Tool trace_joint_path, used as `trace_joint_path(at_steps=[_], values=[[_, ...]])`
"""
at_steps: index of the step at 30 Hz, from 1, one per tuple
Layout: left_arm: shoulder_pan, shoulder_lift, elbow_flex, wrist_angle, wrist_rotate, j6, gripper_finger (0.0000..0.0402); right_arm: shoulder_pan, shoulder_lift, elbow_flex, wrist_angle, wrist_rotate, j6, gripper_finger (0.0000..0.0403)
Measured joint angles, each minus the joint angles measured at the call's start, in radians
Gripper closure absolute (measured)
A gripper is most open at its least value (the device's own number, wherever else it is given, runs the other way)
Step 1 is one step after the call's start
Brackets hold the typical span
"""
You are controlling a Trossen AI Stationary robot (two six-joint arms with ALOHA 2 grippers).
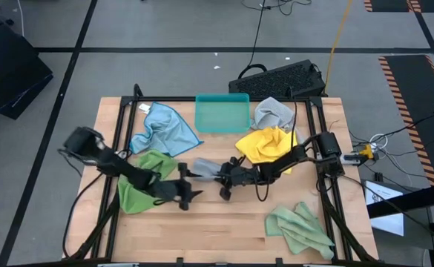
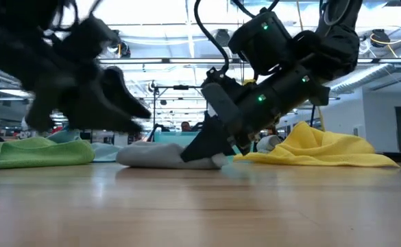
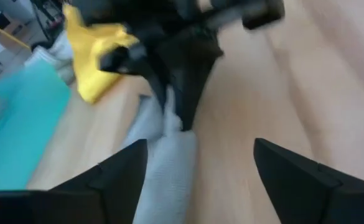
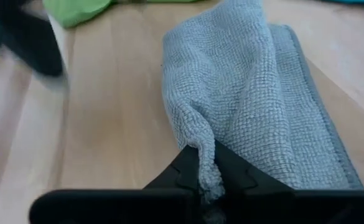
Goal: Fold microfiber towels
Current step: Put the folded dark gray microfiber towel into the green bin
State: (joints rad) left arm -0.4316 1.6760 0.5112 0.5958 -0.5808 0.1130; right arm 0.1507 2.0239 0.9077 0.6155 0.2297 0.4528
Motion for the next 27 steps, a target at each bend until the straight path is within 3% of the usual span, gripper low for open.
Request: trace_joint_path(at_steps=[5,14,18,24,27], values=[[0.050,0.158,0.112,-0.066,-0.022,0.061,0.0111,-0.011,-0.006,0.000,0.002,-0.020,0.010,0.0386],[0.136,0.184,0.217,-0.320,0.006,0.017,0.0181,-0.025,-0.006,0.001,0.020,-0.105,0.077,0.0386],[0.139,0.184,0.217,-0.326,0.024,0.036,0.0236,-0.035,-0.006,0.001,0.024,-0.130,0.086,0.0386],[0.153,0.140,0.212,-0.385,0.034,0.076,0.0378,-0.049,-0.026,0.002,0.019,-0.176,0.072,0.0376],[0.167,0.084,0.210,-0.419,0.032,0.114,0.0384,-0.040,-0.089,-0.010,-0.031,-0.178,0.018,0.0347]])
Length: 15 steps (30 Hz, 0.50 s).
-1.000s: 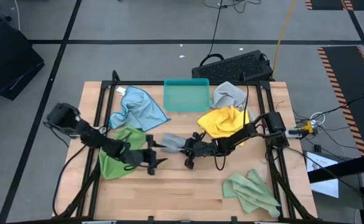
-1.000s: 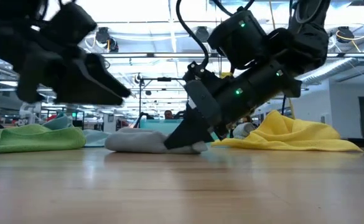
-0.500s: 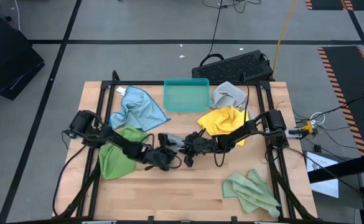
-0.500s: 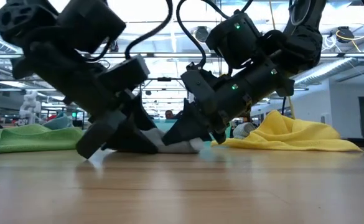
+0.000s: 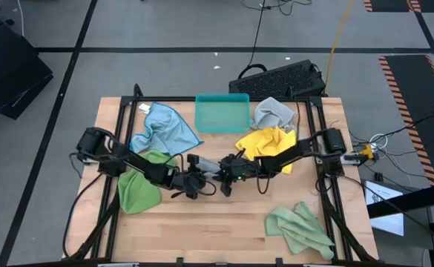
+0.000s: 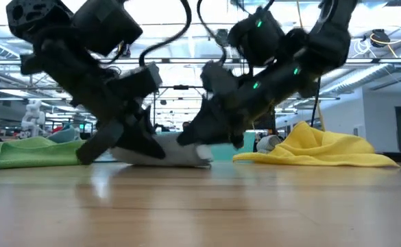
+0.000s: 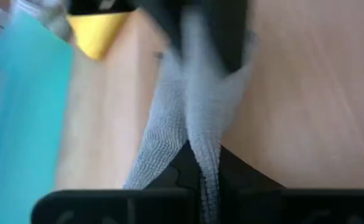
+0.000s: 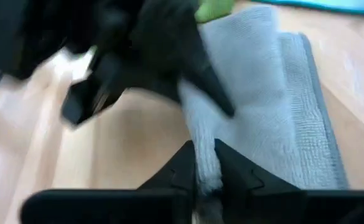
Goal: Fold microfiber towels
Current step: Put the folded dark gray microfiber towel into the green bin
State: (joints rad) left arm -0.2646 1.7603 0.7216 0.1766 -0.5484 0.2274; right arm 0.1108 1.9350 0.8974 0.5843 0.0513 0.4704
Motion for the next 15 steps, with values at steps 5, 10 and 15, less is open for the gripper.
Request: trace_joint_path(at_steps=[5,10,15], values=[[0.040,-0.106,-0.002,-0.019,-0.009,0.102,0.0392,0.024,-0.199,-0.030,-0.252,0.044,-0.061,0.0276],[0.127,-0.202,-0.001,-0.015,-0.006,0.232,0.0390,0.095,-0.419,-0.097,-0.442,0.228,-0.065,0.0232],[0.251,-0.271,0.000,0.053,0.036,0.372,0.0393,0.180,-0.579,-0.226,-0.383,0.419,-0.063,0.0228]])
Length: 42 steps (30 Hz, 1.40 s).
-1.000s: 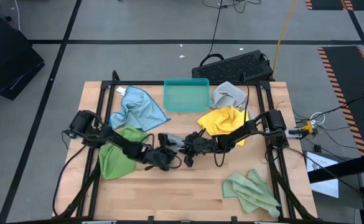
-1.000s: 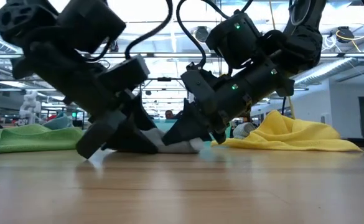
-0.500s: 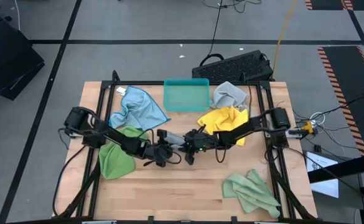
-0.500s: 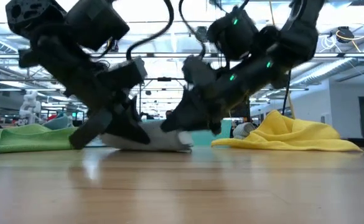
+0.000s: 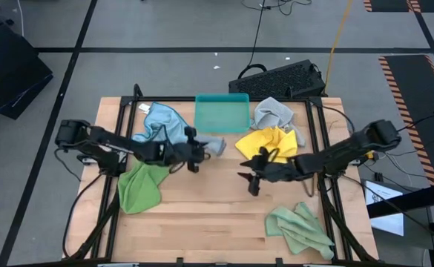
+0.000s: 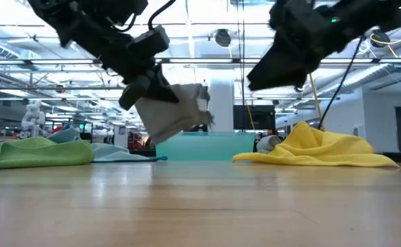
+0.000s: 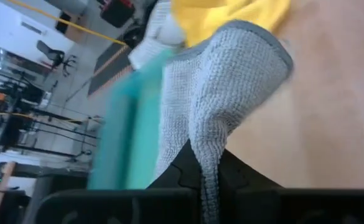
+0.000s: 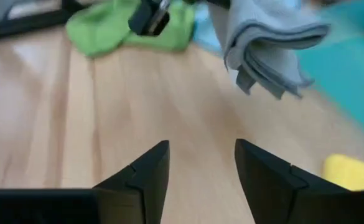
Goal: Fold microfiber towels
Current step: Put the folded dark gray microfiber towel into the green bin
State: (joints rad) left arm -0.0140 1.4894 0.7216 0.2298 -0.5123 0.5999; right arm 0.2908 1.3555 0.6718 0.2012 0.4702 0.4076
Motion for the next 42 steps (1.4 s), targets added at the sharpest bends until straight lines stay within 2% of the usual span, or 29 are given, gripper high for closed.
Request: trace_joint_path(at_steps=[2,5,9,17,22,25,32,38,42], values=[[0.060,-0.003,0.009,0.068,0.026,0.053,0.0392,0.028,-0.046,-0.059,0.038,0.044,-0.002,0.0231],[0.152,-0.009,0.043,0.070,0.035,0.119,0.0393,0.045,-0.078,-0.133,0.134,0.079,-0.014,0.0235],[0.276,0.014,0.119,0.072,0.132,0.178,0.0394,0.037,-0.089,-0.205,0.240,0.085,-0.052,0.0235],[0.470,0.170,0.236,0.084,0.269,0.232,0.0392,-0.021,-0.087,-0.234,0.287,0.087,-0.106,0.0236],[0.501,0.298,0.288,0.143,0.256,0.281,0.0393,-0.071,-0.087,-0.234,0.306,0.112,-0.114,0.0236],[0.498,0.346,0.306,0.134,0.232,0.307,0.0387,-0.108,-0.087,-0.234,0.315,0.158,-0.109,0.0236],[0.497,0.431,0.347,0.157,0.205,0.404,0.0394,-0.193,-0.087,-0.234,0.383,0.161,-0.110,0.0236],[0.500,0.455,0.366,0.154,0.104,0.495,0.0382,-0.238,-0.087,-0.234,0.405,0.156,-0.113,0.0236],[0.504,0.444,0.373,0.142,0.095,0.490,0.0392,-0.263,-0.087,-0.234,0.425,0.154,-0.114,0.0236]])
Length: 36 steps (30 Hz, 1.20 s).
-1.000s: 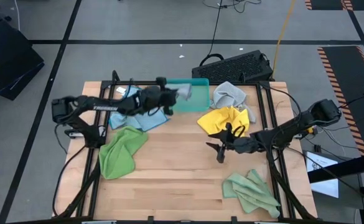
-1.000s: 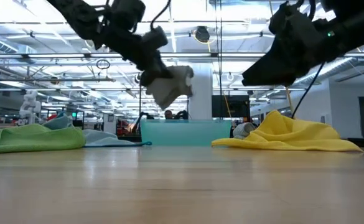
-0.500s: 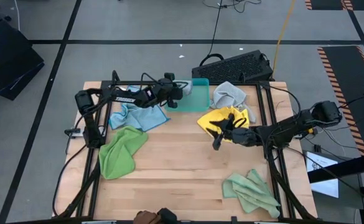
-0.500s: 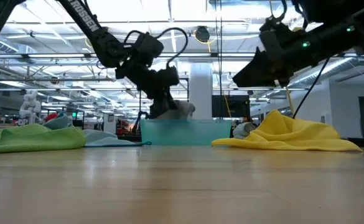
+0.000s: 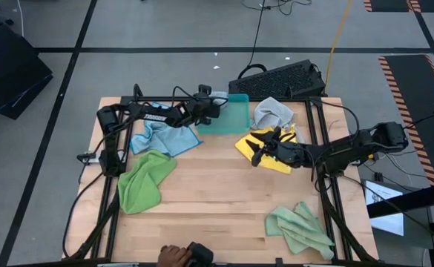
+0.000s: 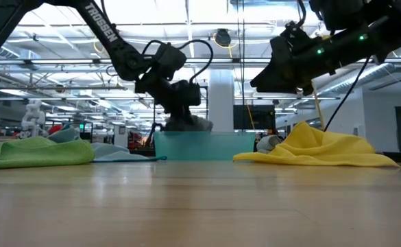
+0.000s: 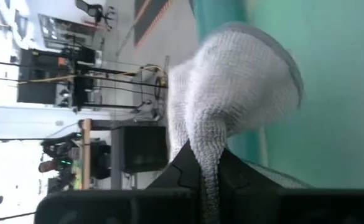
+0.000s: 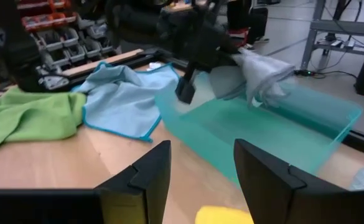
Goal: Fold microfiber towels
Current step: Put the folded dark gray microfiber towel into the green bin
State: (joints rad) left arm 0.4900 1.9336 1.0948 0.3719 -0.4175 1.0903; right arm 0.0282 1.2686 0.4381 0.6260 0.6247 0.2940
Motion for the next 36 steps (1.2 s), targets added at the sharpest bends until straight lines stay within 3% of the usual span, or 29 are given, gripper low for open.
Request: trace_joint_path(at_steps=[4,10,15,20,27,31,36], values=[[-0.004,-0.022,-0.001,-0.039,0.000,-0.033,0.0392,-0.040,0.000,0.000,0.035,-0.036,-0.011,0.0236],[-0.016,-0.078,0.005,-0.112,0.026,-0.079,0.0384,-0.149,0.000,0.039,0.047,-0.197,-0.074,0.0236],[-0.013,-0.151,0.038,-0.244,0.061,-0.172,0.0394,-0.252,0.026,0.186,-0.088,-0.344,-0.237,0.0233],[-0.022,-0.200,0.057,-0.357,0.096,-0.283,0.0380,-0.317,0.165,0.363,-0.160,-0.417,-0.449,0.0196],[-0.056,-0.225,0.056,-0.420,0.135,-0.371,0.0394,-0.345,0.390,0.538,-0.164,-0.414,-0.616,0.0133],[-0.080,-0.225,0.057,-0.423,0.131,-0.370,0.0382,-0.342,0.459,0.582,-0.158,-0.352,-0.644,0.0141],[-0.106,-0.226,0.057,-0.420,0.130,-0.366,0.0392,-0.346,0.495,0.584,-0.167,-0.280,-0.642,0.0181]])
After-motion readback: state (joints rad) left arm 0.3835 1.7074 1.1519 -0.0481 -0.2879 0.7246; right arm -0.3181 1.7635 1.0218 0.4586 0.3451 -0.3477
